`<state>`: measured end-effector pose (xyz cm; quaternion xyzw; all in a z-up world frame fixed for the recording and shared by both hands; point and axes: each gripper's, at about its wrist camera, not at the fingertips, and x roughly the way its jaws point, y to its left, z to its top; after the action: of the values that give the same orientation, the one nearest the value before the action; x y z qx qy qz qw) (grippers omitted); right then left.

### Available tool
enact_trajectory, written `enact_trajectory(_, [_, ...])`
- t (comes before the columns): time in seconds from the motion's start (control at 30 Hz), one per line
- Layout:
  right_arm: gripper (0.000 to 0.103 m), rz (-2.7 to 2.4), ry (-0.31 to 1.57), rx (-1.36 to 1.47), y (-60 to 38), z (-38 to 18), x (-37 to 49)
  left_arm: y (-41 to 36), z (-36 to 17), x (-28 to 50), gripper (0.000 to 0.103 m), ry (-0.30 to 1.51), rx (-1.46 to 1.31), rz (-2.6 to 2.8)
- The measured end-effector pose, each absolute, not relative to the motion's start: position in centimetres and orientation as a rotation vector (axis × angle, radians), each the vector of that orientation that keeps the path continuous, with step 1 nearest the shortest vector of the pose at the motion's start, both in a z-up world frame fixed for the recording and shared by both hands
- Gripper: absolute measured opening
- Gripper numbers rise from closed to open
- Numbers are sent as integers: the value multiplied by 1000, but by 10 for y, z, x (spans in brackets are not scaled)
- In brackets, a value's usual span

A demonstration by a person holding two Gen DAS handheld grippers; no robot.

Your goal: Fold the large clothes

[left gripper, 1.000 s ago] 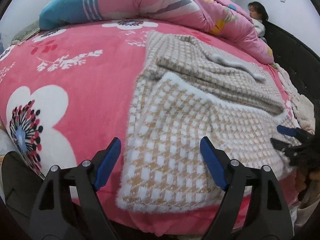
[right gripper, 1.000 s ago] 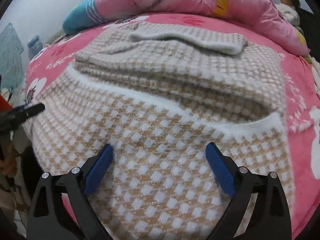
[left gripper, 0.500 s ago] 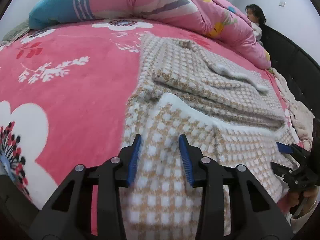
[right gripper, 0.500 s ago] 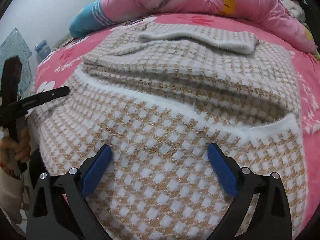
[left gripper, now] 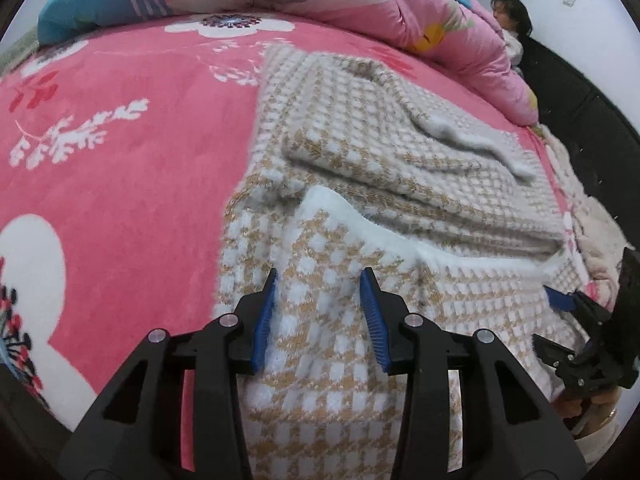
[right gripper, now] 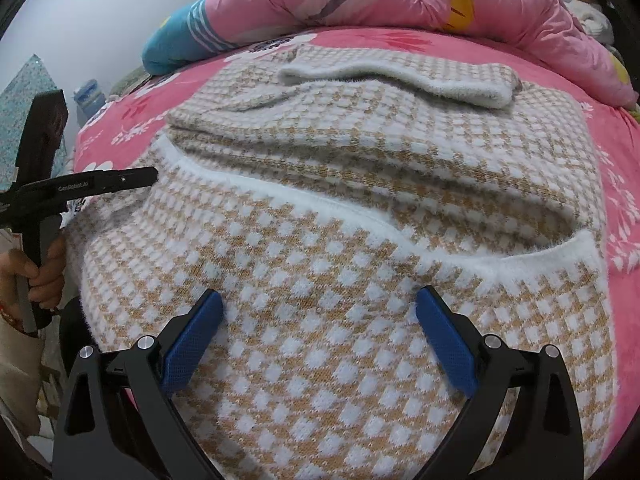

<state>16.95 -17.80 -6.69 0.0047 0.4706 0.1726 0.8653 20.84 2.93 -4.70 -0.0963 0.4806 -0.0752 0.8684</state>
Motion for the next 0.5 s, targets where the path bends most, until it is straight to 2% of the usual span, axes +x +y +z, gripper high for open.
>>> enact_trajectory(0.5, [95, 359, 986, 6, -175, -67, 171, -4, -50, 190, 48, 990, 45, -63])
